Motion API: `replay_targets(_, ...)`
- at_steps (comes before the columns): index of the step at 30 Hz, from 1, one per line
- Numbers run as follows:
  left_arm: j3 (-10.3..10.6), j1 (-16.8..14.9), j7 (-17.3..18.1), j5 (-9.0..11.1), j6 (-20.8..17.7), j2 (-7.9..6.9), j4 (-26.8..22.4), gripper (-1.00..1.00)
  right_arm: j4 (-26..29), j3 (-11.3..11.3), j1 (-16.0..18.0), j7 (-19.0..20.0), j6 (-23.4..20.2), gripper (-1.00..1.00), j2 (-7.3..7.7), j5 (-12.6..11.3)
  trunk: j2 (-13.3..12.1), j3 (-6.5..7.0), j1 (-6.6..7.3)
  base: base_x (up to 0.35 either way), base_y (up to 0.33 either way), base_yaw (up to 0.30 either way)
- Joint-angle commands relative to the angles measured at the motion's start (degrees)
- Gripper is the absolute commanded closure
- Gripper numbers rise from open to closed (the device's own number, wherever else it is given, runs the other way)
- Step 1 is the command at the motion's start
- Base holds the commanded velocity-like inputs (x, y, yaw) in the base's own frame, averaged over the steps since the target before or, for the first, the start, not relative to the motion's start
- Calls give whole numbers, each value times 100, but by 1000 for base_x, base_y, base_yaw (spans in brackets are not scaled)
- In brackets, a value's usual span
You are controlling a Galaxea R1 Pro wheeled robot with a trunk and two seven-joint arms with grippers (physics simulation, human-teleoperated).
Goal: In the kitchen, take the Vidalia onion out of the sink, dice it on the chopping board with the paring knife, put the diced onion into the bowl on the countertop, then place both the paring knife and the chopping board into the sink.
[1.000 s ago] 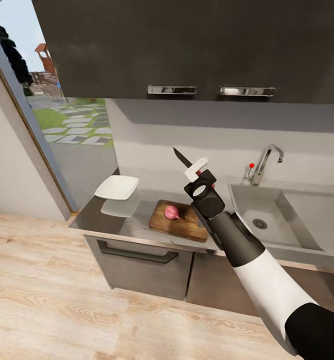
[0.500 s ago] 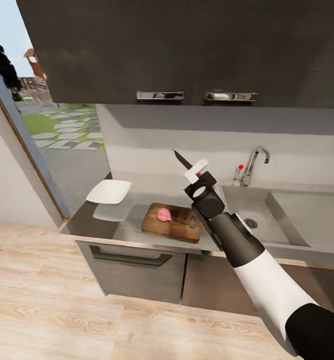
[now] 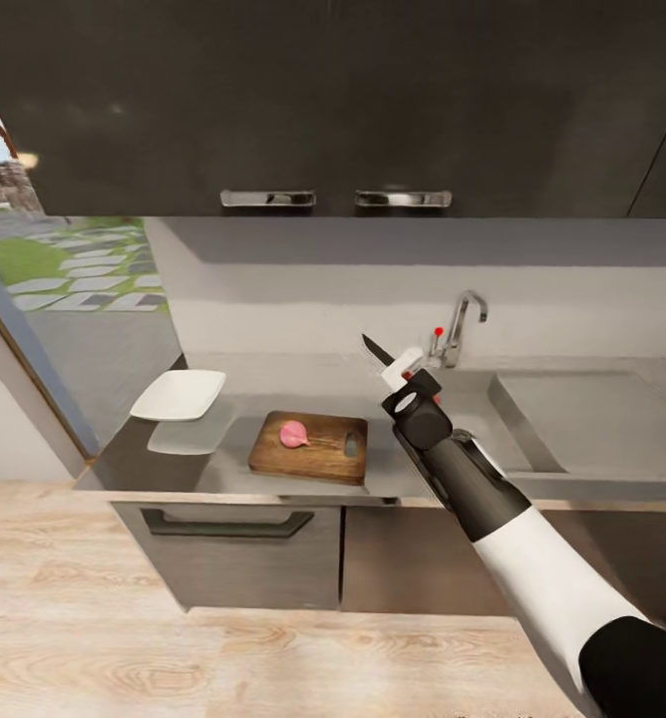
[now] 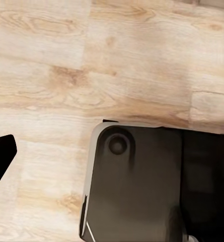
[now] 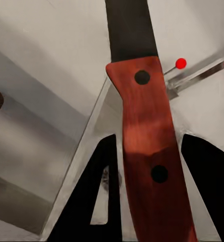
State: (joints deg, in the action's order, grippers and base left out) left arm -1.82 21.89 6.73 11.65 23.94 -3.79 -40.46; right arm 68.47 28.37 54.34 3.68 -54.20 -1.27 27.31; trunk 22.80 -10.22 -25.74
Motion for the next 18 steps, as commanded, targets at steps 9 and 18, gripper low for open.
replay_targets(9, -11, -1, 57, 65, -4, 1, 3, -100, -79, -163, 5, 45, -6, 100, 21, 20, 11, 49, -4, 0, 0, -216)
replay_targets(18, -11, 1, 57, 66, -4, 1, 56, -100, -105, -157, 5, 39, -3, 100, -6, 11, 11, 109, -4, 4, 17, -215)
